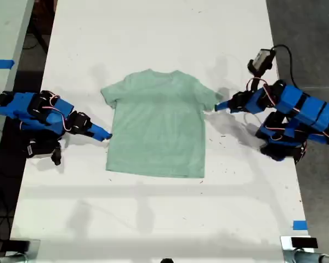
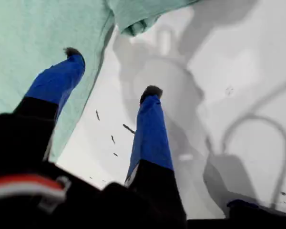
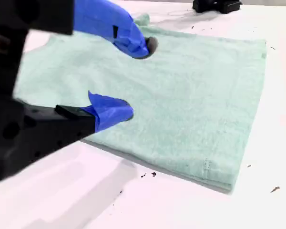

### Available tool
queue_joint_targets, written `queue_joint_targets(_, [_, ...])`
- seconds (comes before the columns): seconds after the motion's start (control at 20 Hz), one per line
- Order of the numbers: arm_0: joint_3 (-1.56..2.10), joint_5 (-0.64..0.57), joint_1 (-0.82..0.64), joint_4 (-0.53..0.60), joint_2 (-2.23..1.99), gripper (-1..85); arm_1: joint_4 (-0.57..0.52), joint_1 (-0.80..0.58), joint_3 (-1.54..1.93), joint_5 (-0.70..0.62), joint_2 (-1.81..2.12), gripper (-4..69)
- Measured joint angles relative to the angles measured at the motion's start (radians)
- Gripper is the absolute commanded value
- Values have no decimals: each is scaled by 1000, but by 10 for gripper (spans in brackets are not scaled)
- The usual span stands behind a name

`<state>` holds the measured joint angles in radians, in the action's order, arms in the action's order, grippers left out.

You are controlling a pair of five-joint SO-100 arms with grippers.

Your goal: Fold t shirt

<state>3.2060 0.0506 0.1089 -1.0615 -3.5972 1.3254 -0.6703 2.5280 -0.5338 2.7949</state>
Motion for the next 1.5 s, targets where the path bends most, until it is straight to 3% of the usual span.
queue_joint_targets(0.4, [2,-58,-29,0,0,170,-97,-262,-486,-164,-805,262])
queue_joint_targets(0.45, [2,-58,-32,0,0,170,-117,-264,-515,-166,-876,226])
queue_joint_targets(0.5, [2,-58,-34,0,0,170,-138,-268,-525,-166,-939,63])
queue_joint_targets(0.55, [2,-58,-29,0,0,170,-175,-275,-525,-167,-1009,12])
queue_joint_targets(0.65, [2,-58,-17,0,0,170,-236,-268,-552,-164,-1114,12])
queue_joint_targets(0.9, [2,-58,-15,0,0,170,-181,-256,-555,-144,-1023,14])
queue_joint_targets(1.15, [2,-58,-17,0,0,170,-133,55,-819,-95,-953,14])
queue_joint_targets(1.3, [2,-58,-17,0,0,170,-190,247,-982,-74,-1048,15])
queue_joint_targets(1.4, [2,-58,-17,0,0,170,-229,316,-1086,-71,-1158,81])
queue_joint_targets(1.45, [2,-58,-17,0,0,170,-230,334,-1158,-71,-1227,165])
queue_joint_targets(1.5, [2,-58,-17,0,0,170,-212,341,-1244,-71,-1295,186])
